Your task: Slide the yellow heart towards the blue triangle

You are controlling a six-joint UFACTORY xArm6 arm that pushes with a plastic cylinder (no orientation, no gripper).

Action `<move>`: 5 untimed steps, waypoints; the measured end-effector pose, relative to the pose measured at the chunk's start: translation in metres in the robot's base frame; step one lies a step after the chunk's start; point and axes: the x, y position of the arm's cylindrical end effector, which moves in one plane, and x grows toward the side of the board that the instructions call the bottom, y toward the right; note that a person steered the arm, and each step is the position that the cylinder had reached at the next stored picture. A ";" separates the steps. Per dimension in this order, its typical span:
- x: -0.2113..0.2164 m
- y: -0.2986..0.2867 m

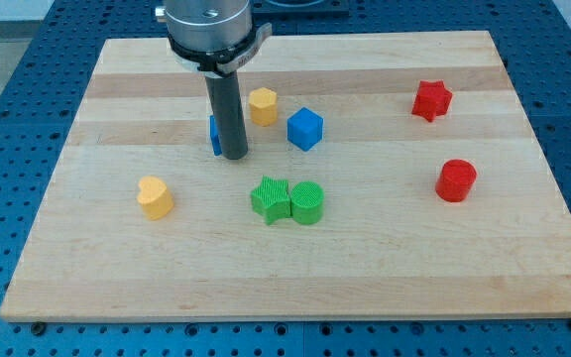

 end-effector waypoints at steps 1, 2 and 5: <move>0.017 0.016; 0.040 0.049; 0.045 -0.012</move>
